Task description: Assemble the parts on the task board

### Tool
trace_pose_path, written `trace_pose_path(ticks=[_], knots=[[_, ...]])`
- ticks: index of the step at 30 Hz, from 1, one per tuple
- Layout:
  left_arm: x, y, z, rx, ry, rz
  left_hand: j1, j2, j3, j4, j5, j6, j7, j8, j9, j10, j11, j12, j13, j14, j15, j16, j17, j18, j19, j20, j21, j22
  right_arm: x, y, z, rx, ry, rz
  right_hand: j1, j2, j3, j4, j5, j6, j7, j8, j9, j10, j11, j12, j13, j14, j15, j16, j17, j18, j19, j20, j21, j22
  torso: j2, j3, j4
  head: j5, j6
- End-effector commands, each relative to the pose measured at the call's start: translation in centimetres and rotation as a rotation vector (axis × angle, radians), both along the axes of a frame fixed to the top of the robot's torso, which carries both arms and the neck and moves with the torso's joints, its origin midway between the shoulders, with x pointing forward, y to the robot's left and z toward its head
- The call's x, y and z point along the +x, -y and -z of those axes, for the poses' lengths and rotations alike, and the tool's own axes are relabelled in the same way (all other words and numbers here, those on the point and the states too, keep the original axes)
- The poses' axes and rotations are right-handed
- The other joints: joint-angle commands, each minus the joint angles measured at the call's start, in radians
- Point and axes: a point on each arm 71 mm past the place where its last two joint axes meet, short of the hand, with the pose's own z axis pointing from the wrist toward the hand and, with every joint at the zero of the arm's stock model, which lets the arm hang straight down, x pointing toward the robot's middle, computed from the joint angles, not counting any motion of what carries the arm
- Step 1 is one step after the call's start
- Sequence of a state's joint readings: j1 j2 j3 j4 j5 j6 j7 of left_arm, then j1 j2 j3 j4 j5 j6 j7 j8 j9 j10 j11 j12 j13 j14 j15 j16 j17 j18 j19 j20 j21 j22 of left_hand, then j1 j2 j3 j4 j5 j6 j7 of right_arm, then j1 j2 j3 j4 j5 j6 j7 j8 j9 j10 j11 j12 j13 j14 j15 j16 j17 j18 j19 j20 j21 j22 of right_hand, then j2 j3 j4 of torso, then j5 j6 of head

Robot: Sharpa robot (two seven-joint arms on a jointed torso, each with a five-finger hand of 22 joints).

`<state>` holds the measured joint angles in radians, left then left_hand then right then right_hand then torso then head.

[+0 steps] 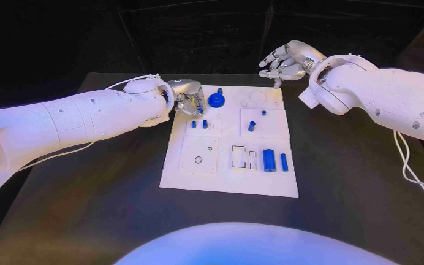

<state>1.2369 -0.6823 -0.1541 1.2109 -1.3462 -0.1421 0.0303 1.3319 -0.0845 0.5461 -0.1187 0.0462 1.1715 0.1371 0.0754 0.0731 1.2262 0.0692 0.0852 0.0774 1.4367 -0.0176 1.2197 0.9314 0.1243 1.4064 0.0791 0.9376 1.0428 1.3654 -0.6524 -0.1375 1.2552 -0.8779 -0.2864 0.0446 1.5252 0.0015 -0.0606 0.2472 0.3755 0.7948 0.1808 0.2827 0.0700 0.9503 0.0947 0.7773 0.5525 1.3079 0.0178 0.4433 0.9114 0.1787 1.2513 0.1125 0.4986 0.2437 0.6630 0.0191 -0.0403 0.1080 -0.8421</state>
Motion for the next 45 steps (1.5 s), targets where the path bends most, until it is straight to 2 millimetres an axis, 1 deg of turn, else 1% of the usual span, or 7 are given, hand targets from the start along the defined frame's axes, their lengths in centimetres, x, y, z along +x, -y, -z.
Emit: trace_pose_path(ticks=[1, 9, 12, 23, 32, 37, 45], knots=[[-0.11, 0.39, -0.04, -0.007, -0.009, 0.021, 0.007, -0.003, -0.008, -0.001, 0.002, -0.008, -0.002, -0.001, -0.002, 0.011, -0.004, 0.008, 0.002, 0.002, -0.003, -0.003, -0.004, 0.002, 0.004, -0.001, 0.003, 0.001, 0.00, -0.15, -0.18, 0.005, 0.005, -0.009, -0.001, 0.009, -0.002, 0.002, 0.003, -0.009, 0.001, 0.004, -0.002, -0.009, -0.001, 0.004, -0.001, -0.002, -0.002, 0.006, -0.001, 0.003, 0.010, 0.000, -0.005, 0.000, 0.000, 0.0002, 0.0003, -0.001, 0.000], [-0.11, 0.46, -0.08, -0.012, -0.004, 0.025, 0.008, -0.007, -0.018, -0.003, 0.002, -0.021, -0.006, -0.007, -0.004, 0.021, -0.008, 0.019, 0.007, 0.004, -0.007, 0.002, 0.005, 0.002, 0.004, -0.004, 0.002, 0.002, 0.00, -0.17, -0.17, 0.005, 0.005, -0.009, 0.000, 0.009, -0.003, 0.002, 0.003, -0.010, 0.001, 0.004, -0.002, -0.010, -0.001, 0.005, -0.002, -0.003, -0.002, 0.006, -0.001, 0.003, 0.010, 0.000, -0.005, 0.000, 0.000, -0.0002, -0.0002, -0.002, 0.000], [-0.10, 0.47, -0.12, -0.014, 0.001, 0.025, 0.008, -0.008, -0.019, -0.003, 0.002, -0.023, -0.006, -0.007, -0.005, 0.021, -0.008, 0.020, 0.008, 0.004, -0.007, 0.002, 0.006, 0.002, 0.004, -0.005, 0.002, 0.002, 0.01, -0.18, -0.17, 0.005, 0.004, -0.009, 0.001, 0.009, -0.003, 0.002, 0.003, -0.010, 0.001, 0.005, -0.002, -0.010, -0.001, 0.005, -0.002, -0.003, -0.002, 0.006, -0.002, 0.003, 0.010, 0.000, -0.005, 0.000, 0.000, 0.0000, -0.0001, -0.007, 0.000], [-0.06, 0.40, -0.16, -0.016, 0.007, 0.019, 0.008, -0.010, -0.027, -0.004, 0.002, -0.052, 0.002, -0.014, -0.009, 0.014, -0.004, 0.025, 0.012, 0.005, -0.006, 0.003, 0.009, 0.001, 0.004, -0.005, -0.001, 0.002, 0.01, -0.18, -0.12, 0.002, -0.002, -0.010, 0.003, 0.009, -0.002, 0.001, 0.003, -0.010, 0.001, 0.005, -0.002, -0.010, -0.001, 0.005, -0.002, -0.003, -0.002, 0.006, -0.002, 0.003, 0.010, 0.000, -0.006, 0.000, 0.000, 0.0002, 0.0000, -0.007, 0.000], [-0.08, 0.46, -0.14, -0.014, 0.004, 0.019, 0.007, -0.011, -0.028, -0.003, 0.002, -0.057, 0.004, -0.014, -0.009, 0.012, -0.003, 0.026, 0.013, 0.005, -0.005, 0.002, 0.007, 0.001, 0.004, -0.004, -0.001, 0.002, 0.01, -0.15, -0.12, 0.002, -0.002, -0.009, 0.004, 0.008, -0.002, 0.000, 0.003, -0.011, 0.001, 0.005, -0.002, -0.011, -0.001, 0.005, -0.002, -0.004, -0.002, 0.006, -0.002, 0.003, 0.009, 0.000, -0.006, -0.001, 0.000, -0.0001, 0.0006, -0.007, -0.001], [-0.11, 0.54, -0.12, -0.014, 0.002, 0.021, 0.001, -0.015, -0.034, 0.000, 0.002, -0.066, 0.005, -0.013, -0.009, 0.010, -0.001, 0.029, 0.014, 0.005, -0.003, 0.002, 0.008, 0.001, 0.004, -0.003, -0.002, 0.002, 0.00, -0.16, -0.14, 0.003, 0.000, -0.009, 0.005, 0.008, -0.002, 0.000, 0.003, -0.011, 0.001, 0.004, -0.002, -0.011, -0.001, 0.005, -0.002, -0.004, -0.002, 0.006, -0.002, 0.003, 0.009, 0.000, -0.006, -0.001, 0.000, 0.0007, 0.0004, -0.008, -0.001], [-0.12, 0.57, -0.16, -0.017, 0.006, 0.021, -0.003, -0.017, -0.037, 0.002, 0.002, -0.069, 0.005, -0.012, -0.008, 0.009, -0.001, 0.030, 0.015, 0.006, -0.003, 0.005, 0.013, 0.000, 0.005, -0.003, 0.002, 0.005, 0.01, -0.12, -0.19, 0.006, 0.007, -0.006, 0.005, 0.008, -0.002, 0.000, 0.003, -0.012, 0.001, 0.004, -0.002, -0.011, -0.001, 0.005, -0.002, -0.004, -0.002, 0.006, -0.002, 0.003, 0.009, 0.000, -0.006, -0.001, 0.000, 0.0003, 0.0002, -0.007, -0.002]])
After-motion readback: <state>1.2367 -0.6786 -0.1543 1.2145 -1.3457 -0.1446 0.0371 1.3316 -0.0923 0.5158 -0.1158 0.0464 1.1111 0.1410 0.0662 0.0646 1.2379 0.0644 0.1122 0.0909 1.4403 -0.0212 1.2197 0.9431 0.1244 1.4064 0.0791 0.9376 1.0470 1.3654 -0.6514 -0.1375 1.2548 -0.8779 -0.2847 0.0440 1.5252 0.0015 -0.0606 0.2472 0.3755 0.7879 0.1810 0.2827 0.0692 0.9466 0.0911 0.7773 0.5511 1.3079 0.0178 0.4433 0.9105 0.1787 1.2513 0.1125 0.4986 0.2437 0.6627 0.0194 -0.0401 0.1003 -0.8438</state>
